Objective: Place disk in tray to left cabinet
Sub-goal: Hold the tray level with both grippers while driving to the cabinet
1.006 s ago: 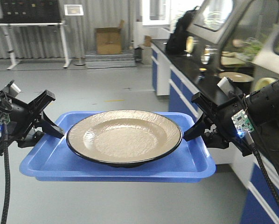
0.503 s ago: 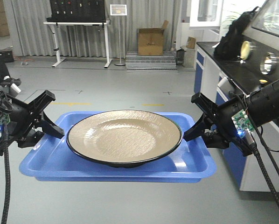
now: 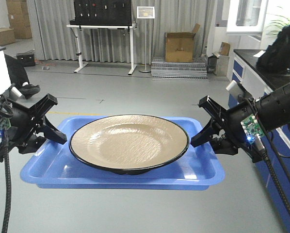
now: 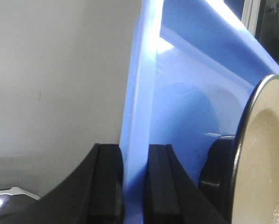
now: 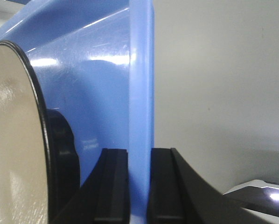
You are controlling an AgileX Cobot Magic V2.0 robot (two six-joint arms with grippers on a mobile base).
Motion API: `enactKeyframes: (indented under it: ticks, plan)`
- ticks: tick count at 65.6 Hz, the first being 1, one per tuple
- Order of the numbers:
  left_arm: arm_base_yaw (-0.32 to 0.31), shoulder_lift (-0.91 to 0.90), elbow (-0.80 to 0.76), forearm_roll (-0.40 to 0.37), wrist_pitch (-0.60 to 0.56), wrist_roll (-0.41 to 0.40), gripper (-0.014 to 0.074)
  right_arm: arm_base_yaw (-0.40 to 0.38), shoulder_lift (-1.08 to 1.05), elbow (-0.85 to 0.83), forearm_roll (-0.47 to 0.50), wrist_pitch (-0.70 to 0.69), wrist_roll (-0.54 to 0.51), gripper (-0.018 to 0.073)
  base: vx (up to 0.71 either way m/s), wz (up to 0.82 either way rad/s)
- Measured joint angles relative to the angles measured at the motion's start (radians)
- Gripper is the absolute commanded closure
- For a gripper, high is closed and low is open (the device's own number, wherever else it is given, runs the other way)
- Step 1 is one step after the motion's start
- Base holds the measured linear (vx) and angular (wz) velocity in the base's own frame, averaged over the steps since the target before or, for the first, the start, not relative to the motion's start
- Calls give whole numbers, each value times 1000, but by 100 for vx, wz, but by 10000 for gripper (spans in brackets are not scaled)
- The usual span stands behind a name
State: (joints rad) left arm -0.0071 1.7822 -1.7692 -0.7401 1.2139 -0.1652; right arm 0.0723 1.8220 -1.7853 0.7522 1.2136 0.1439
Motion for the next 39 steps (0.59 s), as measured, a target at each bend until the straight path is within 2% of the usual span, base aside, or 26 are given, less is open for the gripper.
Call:
enactKeyframes:
  ticks: [39]
  plan:
    - [0, 0, 0, 0, 1, 0, 597, 0, 0, 0, 0, 2, 1, 564, 54, 8]
